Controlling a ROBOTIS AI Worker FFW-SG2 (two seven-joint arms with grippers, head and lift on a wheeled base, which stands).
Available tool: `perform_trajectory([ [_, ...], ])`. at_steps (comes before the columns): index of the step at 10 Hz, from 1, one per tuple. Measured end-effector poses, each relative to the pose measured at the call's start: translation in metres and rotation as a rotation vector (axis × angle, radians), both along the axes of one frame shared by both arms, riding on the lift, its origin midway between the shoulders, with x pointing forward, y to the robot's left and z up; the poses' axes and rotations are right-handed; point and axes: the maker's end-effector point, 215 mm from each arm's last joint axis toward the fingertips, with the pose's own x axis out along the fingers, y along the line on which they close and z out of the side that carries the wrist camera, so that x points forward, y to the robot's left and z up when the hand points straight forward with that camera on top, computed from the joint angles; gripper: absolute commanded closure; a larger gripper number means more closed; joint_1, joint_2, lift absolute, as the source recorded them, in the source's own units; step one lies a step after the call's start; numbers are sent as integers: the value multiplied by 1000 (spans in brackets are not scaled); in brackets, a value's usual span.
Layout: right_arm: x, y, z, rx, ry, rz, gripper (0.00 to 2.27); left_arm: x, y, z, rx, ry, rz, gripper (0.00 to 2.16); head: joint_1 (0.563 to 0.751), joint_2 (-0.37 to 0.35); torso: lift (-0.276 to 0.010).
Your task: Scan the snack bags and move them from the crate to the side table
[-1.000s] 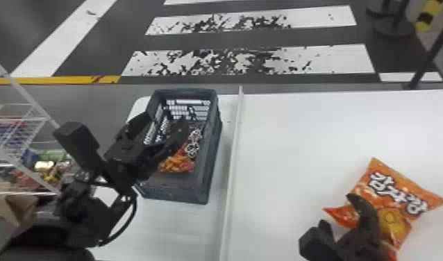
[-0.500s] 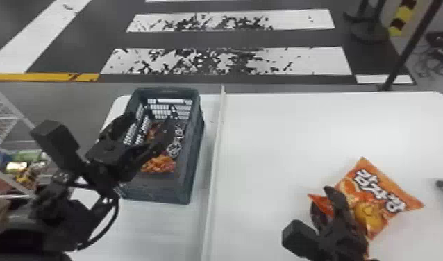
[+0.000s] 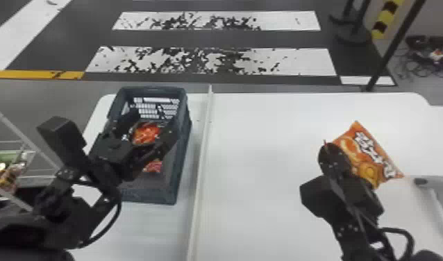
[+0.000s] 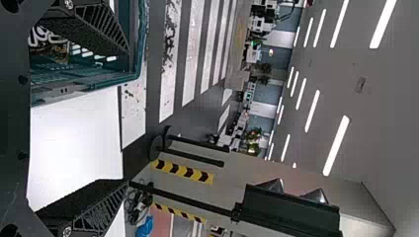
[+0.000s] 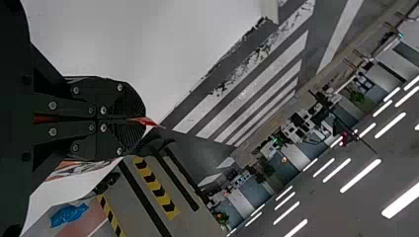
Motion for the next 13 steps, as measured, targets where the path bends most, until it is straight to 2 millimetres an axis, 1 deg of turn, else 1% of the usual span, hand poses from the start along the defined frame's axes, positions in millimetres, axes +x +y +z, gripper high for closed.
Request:
perform_trajectory([
  [1,10,6,29,181,-60,-15,2243,1,-6,-2,2,4,-9,70,695,25,-87],
  [2,19,11,53,400,-109,-24,2243,0,-10,-6,4,9,-13,70,695,26,-87],
  [3,27,15,67,653,-101,-8,2243,0,-11,-8,8,12,-16,70,695,29,-87],
  [4,34,6,70,920,-68,-10,2243,0,-11,-9,11,15,-16,70,695,17,-87],
  [5,40,-18,59,1163,-39,-59,2243,0,-11,-10,11,17,-17,70,695,4,-87],
  [6,43,-51,37,1349,-22,-138,2243,0,-11,-9,11,15,-17,70,695,-40,-87],
  [7,43,-80,17,1422,-29,-208,2243,0,-11,-9,12,13,-17,70,695,-82,-87],
  [8,41,-103,0,1420,-37,-264,2243,0,-13,-10,11,16,-19,70,695,-116,-87],
  [9,37,-121,-17,1391,-42,-309,2182,1,-17,-13,10,19,-24,70,695,-134,-87],
  [10,32,-132,-27,1343,-47,-340,1946,2,-19,-13,8,20,-26,70,695,-159,-87],
  [11,23,-142,-33,1278,-49,-372,1862,2,-20,-14,5,20,-28,70,695,-175,-87],
  [12,8,-156,-35,1200,-62,-417,1629,2,-21,-16,4,24,-28,70,695,-188,-87],
  [13,-5,-166,-39,1153,-67,-431,397,2,-21,-20,0,28,-28,70,695,-211,-87],
])
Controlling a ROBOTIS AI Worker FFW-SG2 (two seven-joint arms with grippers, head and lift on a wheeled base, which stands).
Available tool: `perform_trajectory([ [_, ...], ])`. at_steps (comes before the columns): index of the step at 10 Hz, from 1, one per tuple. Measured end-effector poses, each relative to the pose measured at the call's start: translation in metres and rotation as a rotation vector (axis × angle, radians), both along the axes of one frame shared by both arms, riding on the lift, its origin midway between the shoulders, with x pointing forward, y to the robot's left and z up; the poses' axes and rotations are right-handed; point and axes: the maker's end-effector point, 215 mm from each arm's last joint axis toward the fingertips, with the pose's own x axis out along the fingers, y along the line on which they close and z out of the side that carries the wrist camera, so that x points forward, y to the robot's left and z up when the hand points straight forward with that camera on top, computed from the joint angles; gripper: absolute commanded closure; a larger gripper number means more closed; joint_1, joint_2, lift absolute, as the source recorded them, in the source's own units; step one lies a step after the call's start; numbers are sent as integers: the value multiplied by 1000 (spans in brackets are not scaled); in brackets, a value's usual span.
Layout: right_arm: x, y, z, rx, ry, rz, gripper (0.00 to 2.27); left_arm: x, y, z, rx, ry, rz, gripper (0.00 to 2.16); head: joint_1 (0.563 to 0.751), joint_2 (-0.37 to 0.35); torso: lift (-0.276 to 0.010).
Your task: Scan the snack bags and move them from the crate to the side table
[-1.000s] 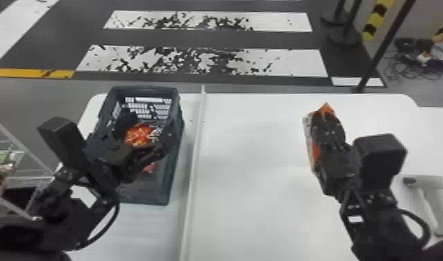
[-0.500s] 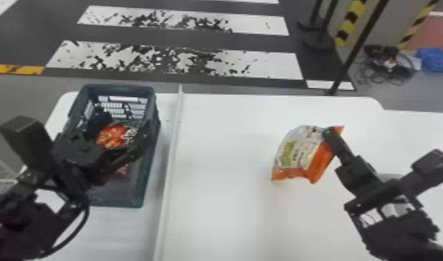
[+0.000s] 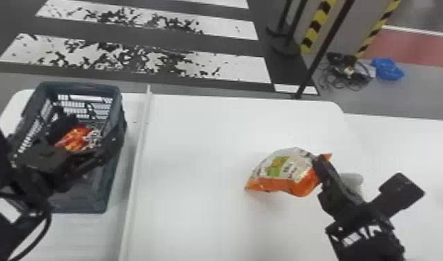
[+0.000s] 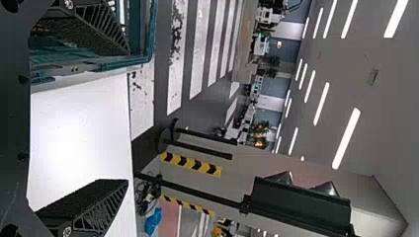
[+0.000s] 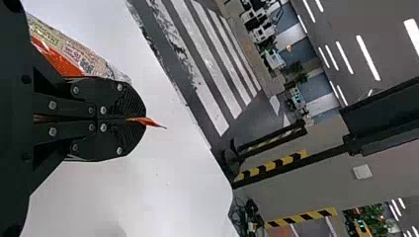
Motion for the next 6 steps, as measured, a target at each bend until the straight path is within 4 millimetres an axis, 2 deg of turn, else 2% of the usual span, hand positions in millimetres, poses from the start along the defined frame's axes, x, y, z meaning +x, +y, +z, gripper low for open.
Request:
perform_trajectory([
  [1,-11,-6,-6,-28,19,-1,16,0,-1,-2,-3,2,-4,70,695,-224,-87],
  [4,-44,-11,-30,-108,108,-51,6,-1,-11,1,-21,-7,-21,70,695,-258,-87],
  [6,-65,-7,-34,-203,170,-107,22,-1,-13,2,-31,-17,-19,70,695,-264,-87],
])
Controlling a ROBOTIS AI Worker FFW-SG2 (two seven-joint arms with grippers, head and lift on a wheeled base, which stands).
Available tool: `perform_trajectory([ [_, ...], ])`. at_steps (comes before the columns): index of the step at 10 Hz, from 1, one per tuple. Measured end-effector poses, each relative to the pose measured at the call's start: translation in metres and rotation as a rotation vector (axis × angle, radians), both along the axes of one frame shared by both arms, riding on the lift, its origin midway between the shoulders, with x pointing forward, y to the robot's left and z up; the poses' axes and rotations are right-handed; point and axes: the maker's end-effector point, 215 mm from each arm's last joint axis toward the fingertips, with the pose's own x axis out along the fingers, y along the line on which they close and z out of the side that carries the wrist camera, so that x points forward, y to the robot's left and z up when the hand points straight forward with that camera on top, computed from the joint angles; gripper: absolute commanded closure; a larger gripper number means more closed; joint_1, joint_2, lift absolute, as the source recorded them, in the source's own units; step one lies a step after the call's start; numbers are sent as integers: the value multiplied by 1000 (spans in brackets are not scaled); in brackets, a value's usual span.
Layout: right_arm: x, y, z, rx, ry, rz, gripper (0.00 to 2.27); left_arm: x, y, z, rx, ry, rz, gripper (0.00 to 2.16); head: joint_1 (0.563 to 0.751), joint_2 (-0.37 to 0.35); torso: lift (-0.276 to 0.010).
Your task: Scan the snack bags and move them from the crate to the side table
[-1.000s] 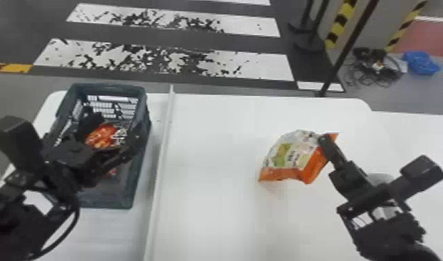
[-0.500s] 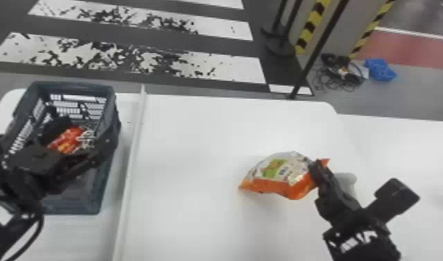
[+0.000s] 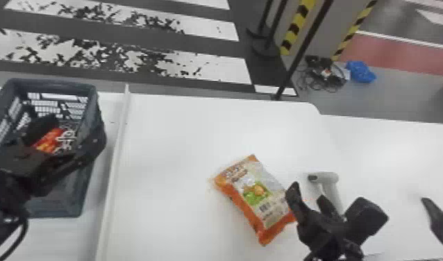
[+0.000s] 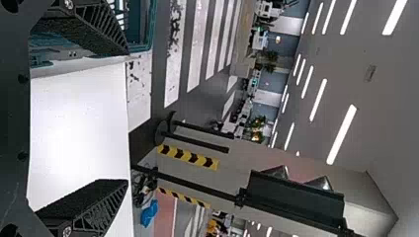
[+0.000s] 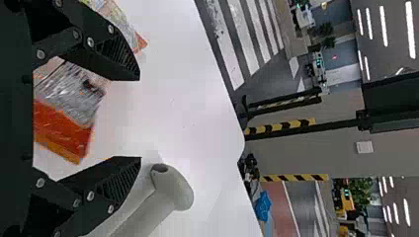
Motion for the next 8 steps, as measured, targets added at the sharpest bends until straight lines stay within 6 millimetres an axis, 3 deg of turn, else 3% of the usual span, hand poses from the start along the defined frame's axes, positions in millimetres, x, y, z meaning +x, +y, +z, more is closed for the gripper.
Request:
perform_trajectory([
  [1,5,5,4,-22,-5,16,29,0,0,1,-1,-11,6,70,695,-258,-87],
  [3,41,18,27,-117,-60,125,53,-3,-3,7,2,-30,9,70,695,-233,-87],
  [4,61,38,36,-130,-98,245,66,-5,-6,12,8,-38,7,70,695,-206,-87],
  [5,72,61,32,-127,-89,374,215,-6,-7,13,16,-39,5,70,695,-187,-87],
  [6,72,76,8,-115,-3,461,994,-8,-8,7,38,-27,15,70,695,-160,-87],
  [7,68,84,-13,-91,71,504,2047,-12,-14,-1,56,-14,16,70,695,-155,-87],
  [8,64,95,-28,-55,118,545,2240,-16,-18,-7,61,-3,15,70,695,-149,-87],
])
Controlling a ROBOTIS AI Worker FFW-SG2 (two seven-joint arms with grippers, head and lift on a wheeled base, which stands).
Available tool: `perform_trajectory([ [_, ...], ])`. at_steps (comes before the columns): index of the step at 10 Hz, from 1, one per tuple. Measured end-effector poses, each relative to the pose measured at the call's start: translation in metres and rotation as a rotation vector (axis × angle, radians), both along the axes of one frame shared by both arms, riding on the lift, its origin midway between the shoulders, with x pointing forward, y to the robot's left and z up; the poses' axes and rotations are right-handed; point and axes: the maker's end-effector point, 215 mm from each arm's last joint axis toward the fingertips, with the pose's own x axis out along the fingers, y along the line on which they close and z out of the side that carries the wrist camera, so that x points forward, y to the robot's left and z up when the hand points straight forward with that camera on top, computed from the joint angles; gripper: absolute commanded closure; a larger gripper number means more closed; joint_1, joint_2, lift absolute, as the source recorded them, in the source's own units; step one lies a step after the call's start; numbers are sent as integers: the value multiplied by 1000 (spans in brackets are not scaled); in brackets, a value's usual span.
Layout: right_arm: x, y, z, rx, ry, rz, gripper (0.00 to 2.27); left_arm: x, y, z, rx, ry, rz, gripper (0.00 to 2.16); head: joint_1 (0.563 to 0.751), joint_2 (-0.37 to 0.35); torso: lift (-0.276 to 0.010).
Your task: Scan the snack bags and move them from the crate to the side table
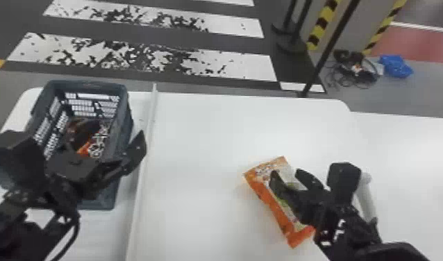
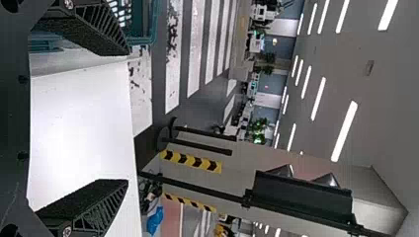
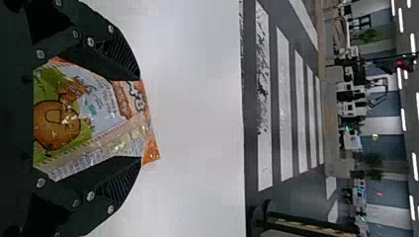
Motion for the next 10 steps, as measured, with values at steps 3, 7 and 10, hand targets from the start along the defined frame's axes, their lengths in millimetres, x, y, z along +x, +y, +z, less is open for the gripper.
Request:
perform_trajectory([
  [3,-7,25,-6,53,40,75,2240,-12,-4,3,9,0,1,70,695,-125,-87],
  [7,3,20,-1,48,19,66,2240,-24,-4,8,18,-3,2,70,695,-127,-87],
  [10,11,-10,-21,28,58,11,2240,-27,-6,10,19,-5,-2,70,695,-169,-87],
])
